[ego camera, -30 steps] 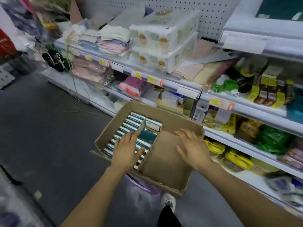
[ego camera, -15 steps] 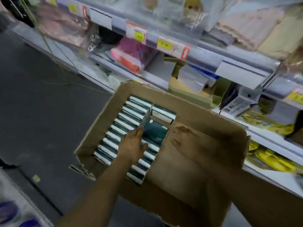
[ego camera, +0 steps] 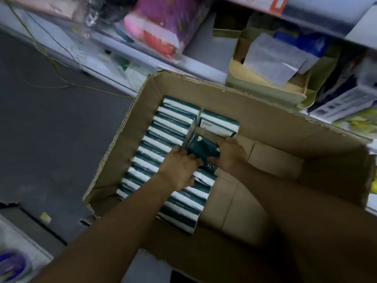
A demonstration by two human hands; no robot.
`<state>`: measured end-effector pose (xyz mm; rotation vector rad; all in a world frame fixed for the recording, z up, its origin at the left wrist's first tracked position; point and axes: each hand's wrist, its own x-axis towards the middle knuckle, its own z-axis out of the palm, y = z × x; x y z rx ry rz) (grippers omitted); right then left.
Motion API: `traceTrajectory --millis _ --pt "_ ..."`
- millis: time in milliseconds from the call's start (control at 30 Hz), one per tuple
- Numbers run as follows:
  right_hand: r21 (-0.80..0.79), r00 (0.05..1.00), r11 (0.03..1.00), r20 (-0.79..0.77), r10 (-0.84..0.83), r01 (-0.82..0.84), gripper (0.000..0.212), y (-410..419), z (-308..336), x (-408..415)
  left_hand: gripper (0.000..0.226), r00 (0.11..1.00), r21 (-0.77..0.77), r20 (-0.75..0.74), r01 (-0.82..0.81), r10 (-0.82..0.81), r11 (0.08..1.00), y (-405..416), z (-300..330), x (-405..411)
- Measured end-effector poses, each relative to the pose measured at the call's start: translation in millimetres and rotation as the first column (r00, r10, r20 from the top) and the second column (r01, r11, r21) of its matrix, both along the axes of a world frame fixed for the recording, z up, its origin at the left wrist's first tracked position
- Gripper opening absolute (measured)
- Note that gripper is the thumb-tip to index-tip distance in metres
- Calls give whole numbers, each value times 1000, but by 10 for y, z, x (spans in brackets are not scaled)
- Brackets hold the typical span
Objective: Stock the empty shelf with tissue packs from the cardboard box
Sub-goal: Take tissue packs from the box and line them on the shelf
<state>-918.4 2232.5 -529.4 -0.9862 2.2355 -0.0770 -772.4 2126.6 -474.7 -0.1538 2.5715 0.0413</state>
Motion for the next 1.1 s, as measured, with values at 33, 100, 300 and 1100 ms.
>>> traceTrajectory --millis 33,100,300,1100 --pt "-11 1000 1000 15 -6 7 70 21 39 -20 50 996 -39 44 81 -80 996 18 -1 -37" --pt "-57 997 996 34 -66 68 71 132 122 -87 49 979 -88 93 187 -179 978 37 -18 -118" --pt "-100 765 804 395 -509 587 24 829 739 -137 36 985 9 -163 53 -50 999 26 277 -60" --pt "-526 436 -148 807 -399 838 37 1884 4161 346 6 666 894 -354 33 656 448 863 3613 -622"
